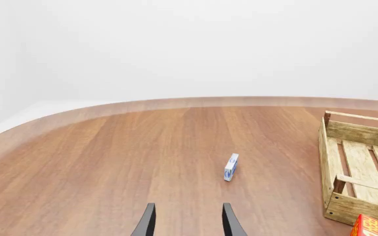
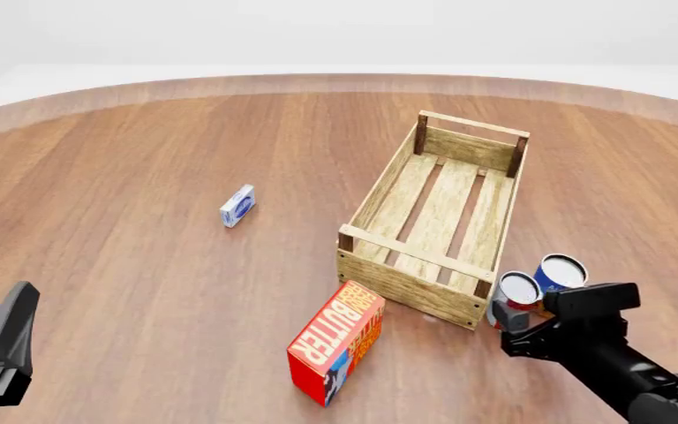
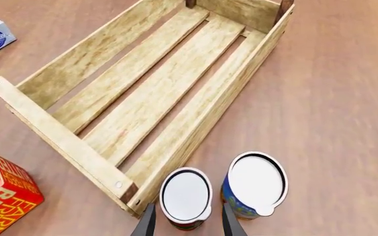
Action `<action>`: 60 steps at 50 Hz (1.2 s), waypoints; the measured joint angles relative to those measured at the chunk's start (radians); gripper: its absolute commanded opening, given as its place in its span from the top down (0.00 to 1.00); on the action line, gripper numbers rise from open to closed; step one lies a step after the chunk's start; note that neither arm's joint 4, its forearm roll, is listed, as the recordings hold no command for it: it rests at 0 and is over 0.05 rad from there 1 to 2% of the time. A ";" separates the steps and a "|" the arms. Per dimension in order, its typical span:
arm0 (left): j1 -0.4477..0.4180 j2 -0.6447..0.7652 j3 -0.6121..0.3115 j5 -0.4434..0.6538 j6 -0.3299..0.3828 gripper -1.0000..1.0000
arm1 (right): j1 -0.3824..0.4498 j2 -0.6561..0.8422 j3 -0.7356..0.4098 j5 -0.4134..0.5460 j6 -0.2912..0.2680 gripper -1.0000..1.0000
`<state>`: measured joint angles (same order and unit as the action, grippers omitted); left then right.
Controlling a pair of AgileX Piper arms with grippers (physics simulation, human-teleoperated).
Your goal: Pick up the tomato sauce, and put it in the wooden tray.
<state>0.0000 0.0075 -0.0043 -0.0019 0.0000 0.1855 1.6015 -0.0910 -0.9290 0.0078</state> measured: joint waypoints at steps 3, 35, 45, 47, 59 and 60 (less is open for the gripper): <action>0.000 0.000 0.000 0.000 0.000 0.00 | 0.000 0.003 -0.002 0.000 0.000 0.00; 0.000 0.000 0.000 0.000 0.000 0.00 | 0.002 0.007 -0.017 0.005 -0.018 1.00; 0.000 0.000 0.000 0.000 0.000 0.00 | 0.000 -0.003 -0.018 0.020 -0.022 1.00; 0.000 0.000 0.000 0.000 0.000 0.00 | -0.001 -0.010 -0.018 0.028 -0.024 1.00; 0.000 0.000 0.000 0.000 0.000 0.00 | -0.012 -0.090 -0.015 0.100 -0.036 1.00; 0.000 0.000 0.000 0.000 0.000 0.00 | -0.013 -0.099 -0.016 0.109 -0.037 1.00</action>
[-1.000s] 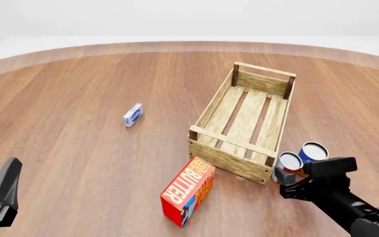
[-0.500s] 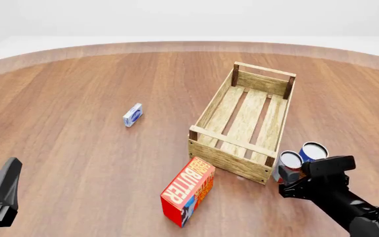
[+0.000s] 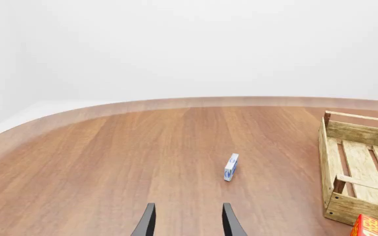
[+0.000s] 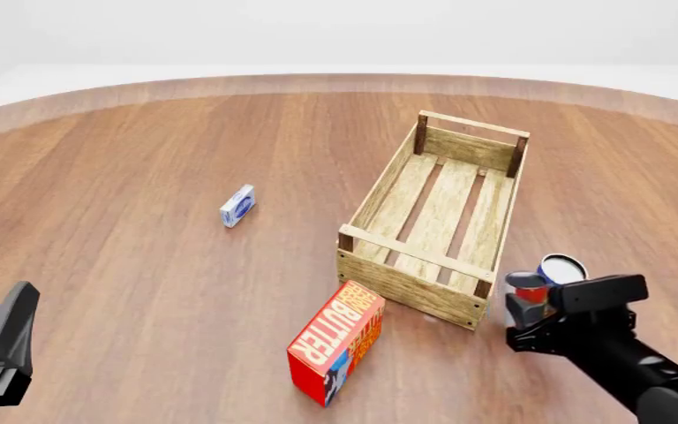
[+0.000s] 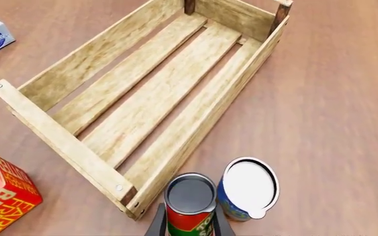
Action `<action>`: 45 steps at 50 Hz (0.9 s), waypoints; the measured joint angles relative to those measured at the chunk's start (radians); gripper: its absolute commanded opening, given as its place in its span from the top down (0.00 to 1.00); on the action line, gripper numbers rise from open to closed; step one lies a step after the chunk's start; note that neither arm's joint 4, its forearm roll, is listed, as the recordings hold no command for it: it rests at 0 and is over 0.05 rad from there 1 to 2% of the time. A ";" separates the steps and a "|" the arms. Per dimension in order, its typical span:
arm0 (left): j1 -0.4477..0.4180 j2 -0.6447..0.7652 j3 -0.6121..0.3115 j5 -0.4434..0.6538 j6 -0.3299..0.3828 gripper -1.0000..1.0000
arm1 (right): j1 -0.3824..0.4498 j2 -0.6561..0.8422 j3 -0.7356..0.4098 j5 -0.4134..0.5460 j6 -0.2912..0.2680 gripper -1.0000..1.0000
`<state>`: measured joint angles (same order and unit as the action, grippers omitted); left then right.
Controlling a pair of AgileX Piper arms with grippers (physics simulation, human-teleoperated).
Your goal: Pick up the tomato sauce, and put it in the wooden tray.
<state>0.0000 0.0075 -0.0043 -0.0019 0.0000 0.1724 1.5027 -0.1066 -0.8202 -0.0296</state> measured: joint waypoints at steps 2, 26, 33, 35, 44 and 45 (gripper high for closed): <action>0.000 0.000 0.000 0.000 0.000 0.00 | -0.002 -0.019 -0.001 0.017 -0.002 1.00; 0.000 0.000 0.000 0.000 0.000 0.00 | -0.024 -0.278 -0.025 0.255 -0.036 1.00; 0.000 0.000 0.000 0.000 0.000 0.00 | -0.031 -0.365 -0.034 0.333 -0.044 1.00; 0.000 0.000 0.000 0.000 0.000 0.00 | -0.034 -0.390 -0.038 0.356 -0.046 1.00; 0.000 0.000 0.000 0.000 0.000 0.00 | -0.041 -0.487 -0.057 0.447 -0.053 1.00; 0.000 0.000 0.000 0.000 0.000 0.00 | -0.042 -0.497 -0.060 0.456 -0.053 1.00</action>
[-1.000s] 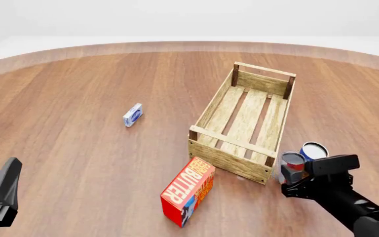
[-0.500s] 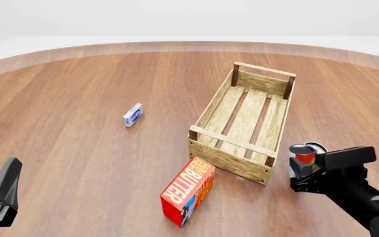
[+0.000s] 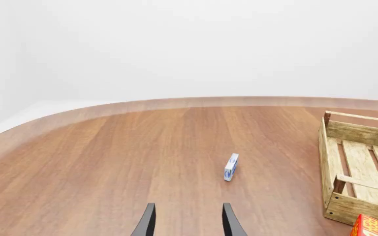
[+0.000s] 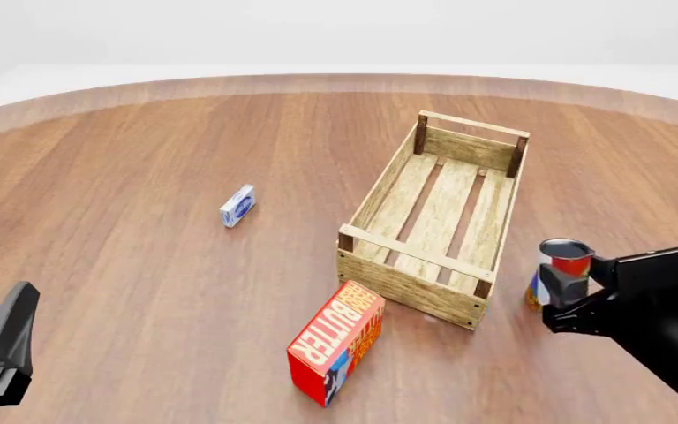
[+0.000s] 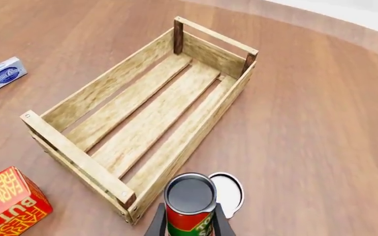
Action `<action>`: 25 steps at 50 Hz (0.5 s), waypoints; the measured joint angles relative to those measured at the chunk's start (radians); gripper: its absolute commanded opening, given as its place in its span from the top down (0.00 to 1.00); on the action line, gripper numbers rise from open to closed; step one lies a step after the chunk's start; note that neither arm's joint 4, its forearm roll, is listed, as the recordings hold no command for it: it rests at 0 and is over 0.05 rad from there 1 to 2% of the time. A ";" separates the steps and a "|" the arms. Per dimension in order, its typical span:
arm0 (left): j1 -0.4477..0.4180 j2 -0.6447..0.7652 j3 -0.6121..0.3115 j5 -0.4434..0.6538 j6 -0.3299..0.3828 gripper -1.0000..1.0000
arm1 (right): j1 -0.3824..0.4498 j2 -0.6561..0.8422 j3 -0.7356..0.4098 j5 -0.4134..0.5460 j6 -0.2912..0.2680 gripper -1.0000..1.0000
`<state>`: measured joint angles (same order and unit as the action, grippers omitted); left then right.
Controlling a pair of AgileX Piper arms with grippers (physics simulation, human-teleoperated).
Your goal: Pick up the tomato sauce, and put it in the wooden tray.
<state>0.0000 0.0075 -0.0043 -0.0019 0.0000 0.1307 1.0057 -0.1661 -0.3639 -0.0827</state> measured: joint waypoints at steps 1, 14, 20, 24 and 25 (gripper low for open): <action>0.000 0.000 0.000 0.000 0.000 0.00 | -0.001 -0.010 -0.003 0.009 -0.001 1.00; 0.000 0.000 0.000 0.000 0.000 0.00 | -0.006 -0.104 -0.034 0.097 -0.007 1.00; 0.000 0.000 0.000 0.000 0.000 0.00 | -0.007 -0.136 -0.047 0.126 -0.008 1.00; 0.000 0.000 0.000 0.000 0.000 0.00 | -0.007 -0.156 -0.056 0.141 -0.008 1.00; 0.000 0.000 0.000 0.000 0.000 0.00 | -0.007 -0.159 -0.058 0.145 -0.008 1.00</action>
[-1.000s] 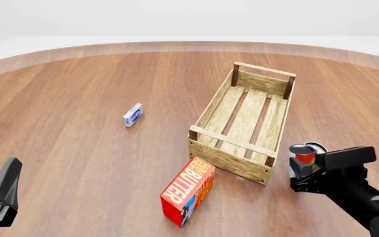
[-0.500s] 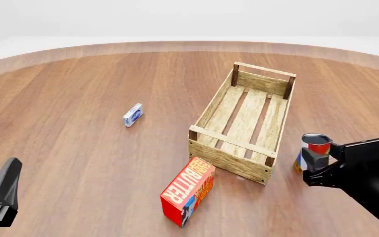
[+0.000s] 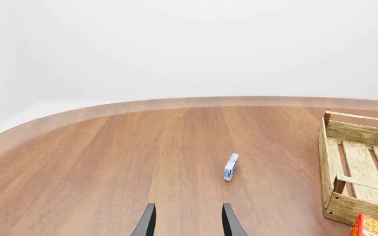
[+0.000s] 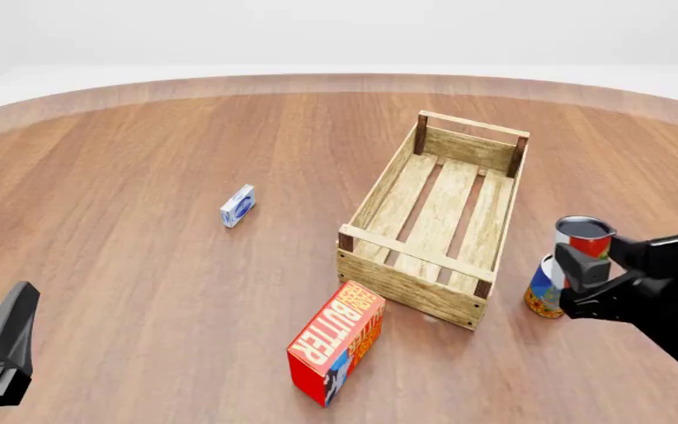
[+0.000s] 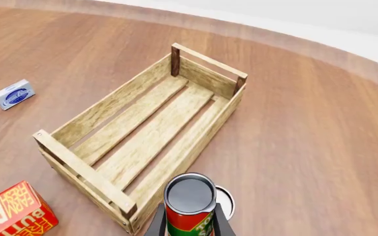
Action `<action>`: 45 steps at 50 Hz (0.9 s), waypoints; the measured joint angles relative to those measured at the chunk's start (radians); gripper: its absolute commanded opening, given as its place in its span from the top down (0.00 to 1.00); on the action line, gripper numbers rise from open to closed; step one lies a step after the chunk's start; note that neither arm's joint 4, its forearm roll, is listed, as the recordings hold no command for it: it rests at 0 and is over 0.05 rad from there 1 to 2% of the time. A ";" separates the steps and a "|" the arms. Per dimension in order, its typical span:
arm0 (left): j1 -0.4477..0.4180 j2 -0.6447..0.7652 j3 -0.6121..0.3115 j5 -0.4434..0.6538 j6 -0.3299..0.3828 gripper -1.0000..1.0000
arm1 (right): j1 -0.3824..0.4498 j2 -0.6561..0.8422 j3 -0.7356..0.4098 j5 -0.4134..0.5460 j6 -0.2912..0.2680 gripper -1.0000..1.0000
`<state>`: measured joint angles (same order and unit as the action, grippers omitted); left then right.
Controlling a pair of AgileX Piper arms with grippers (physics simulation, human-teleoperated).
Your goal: Pick up the tomato sauce, and put it in the wooden tray.
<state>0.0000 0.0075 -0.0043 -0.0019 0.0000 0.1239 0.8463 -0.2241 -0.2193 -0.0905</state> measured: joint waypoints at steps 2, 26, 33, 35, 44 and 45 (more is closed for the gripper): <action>0.000 0.000 0.000 0.000 0.000 0.00 | 0.000 -0.007 -0.004 0.006 0.000 1.00; 0.000 0.000 0.000 0.000 0.000 0.00 | 0.001 -0.050 -0.074 0.066 -0.019 1.00; 0.000 0.000 0.000 0.000 0.000 0.00 | 0.004 -0.036 -0.091 0.063 -0.022 1.00; 0.000 0.000 0.000 0.000 0.000 0.00 | 0.004 -0.032 -0.096 0.063 -0.022 1.00; 0.000 0.000 0.000 0.000 0.000 0.00 | 0.008 -0.007 -0.119 0.053 -0.023 1.00; 0.000 0.000 0.000 0.000 0.000 0.00 | 0.009 -0.003 -0.122 0.051 -0.023 1.00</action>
<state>0.0000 0.0075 -0.0043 -0.0019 0.0000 0.1330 0.8430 -0.3458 -0.1681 -0.1132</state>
